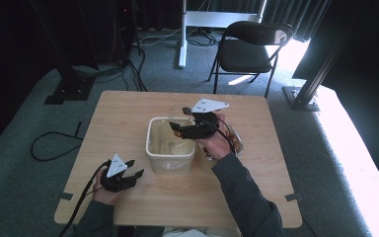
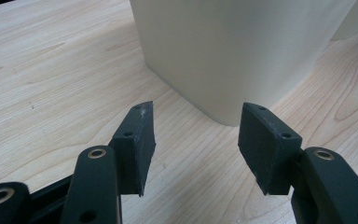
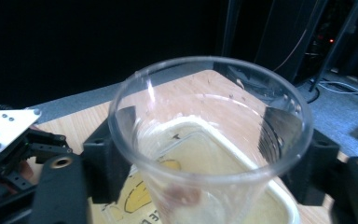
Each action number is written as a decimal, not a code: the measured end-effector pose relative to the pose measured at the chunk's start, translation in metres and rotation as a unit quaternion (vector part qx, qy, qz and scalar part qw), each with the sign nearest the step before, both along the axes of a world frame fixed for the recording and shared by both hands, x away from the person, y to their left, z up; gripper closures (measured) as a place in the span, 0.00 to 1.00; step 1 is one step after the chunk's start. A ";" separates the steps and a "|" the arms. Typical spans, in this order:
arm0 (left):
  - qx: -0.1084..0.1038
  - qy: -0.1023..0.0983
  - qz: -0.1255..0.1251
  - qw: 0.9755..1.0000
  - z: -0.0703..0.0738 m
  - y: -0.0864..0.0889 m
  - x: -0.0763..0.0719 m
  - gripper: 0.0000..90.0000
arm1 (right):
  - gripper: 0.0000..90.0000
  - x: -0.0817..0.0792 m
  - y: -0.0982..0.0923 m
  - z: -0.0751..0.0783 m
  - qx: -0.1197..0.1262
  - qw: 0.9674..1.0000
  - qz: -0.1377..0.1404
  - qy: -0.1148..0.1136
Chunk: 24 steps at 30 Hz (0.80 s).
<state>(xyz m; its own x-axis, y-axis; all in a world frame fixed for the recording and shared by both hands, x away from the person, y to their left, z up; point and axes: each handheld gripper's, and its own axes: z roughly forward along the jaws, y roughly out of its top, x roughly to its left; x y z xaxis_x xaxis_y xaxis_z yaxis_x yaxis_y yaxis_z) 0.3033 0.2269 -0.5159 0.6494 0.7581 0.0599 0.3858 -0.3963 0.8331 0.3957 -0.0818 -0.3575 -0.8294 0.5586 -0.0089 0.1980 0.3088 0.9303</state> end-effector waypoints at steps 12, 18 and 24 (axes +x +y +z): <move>0.000 -0.001 0.000 1.000 0.000 0.001 0.000 0.52 | 0.16 -0.003 -0.001 0.004 0.027 1.000 0.005 -0.001; 0.000 0.000 0.000 1.000 0.000 0.000 0.000 0.52 | 0.19 -0.014 -0.012 0.004 0.022 1.000 -0.003 -0.014; 0.000 0.000 0.001 1.000 0.000 0.000 0.000 0.52 | 0.21 -0.022 -0.026 -0.001 0.017 1.000 -0.011 -0.014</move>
